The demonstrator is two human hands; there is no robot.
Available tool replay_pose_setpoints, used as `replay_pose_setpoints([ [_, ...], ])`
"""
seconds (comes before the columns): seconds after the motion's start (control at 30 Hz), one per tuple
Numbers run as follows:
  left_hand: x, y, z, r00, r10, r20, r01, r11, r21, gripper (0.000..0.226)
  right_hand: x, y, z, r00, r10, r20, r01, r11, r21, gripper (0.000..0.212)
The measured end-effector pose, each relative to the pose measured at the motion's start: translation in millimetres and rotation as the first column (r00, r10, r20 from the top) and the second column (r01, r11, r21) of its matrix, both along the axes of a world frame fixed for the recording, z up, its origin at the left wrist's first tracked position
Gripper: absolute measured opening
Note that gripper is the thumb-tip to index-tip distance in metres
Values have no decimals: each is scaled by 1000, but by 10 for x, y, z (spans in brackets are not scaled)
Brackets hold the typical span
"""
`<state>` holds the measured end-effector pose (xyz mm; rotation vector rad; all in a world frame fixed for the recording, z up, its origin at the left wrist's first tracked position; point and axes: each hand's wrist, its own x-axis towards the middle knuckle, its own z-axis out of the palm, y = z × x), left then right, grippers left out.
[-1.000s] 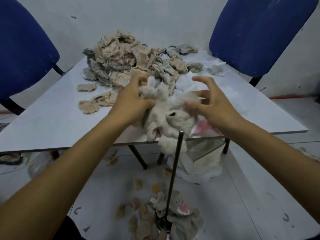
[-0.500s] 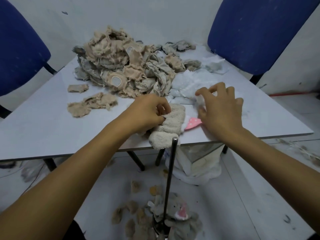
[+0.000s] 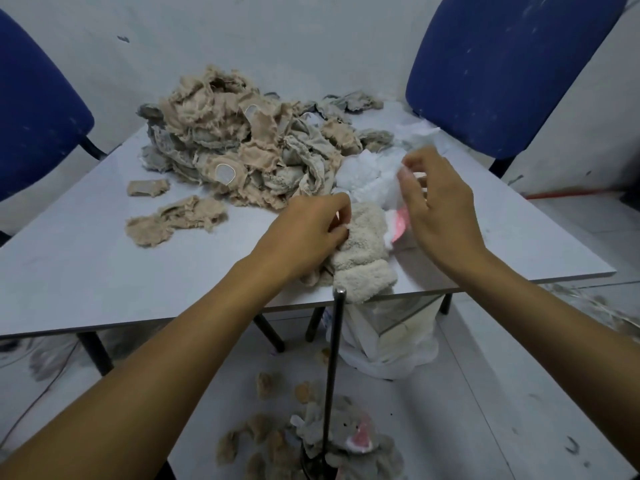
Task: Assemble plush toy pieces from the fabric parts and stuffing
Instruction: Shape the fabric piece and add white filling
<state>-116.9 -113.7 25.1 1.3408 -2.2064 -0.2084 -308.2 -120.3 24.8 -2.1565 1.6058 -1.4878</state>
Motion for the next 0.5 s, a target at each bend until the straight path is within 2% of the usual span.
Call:
replay_pose_setpoints([
  [0.1,-37,4,-14,999,-6,-47,5,1000,-20,7,40,-3,83,999,26,31,-26,1000,8,15],
  [0.2,-82,3,-24,1000,-25,-17,24,998,-52,5,50,-15,149,989,38,141,-46,997,54,8],
  [0.37,-123,13,-65,992,-41,115,44,999,-20,5,79,3,291,896,-20,444,-84,973,214,11],
  [0.5,-175,32,-122,989,13,146,-4,998,-65,13,159,51,359,888,-33,459,-144,927,346,26],
])
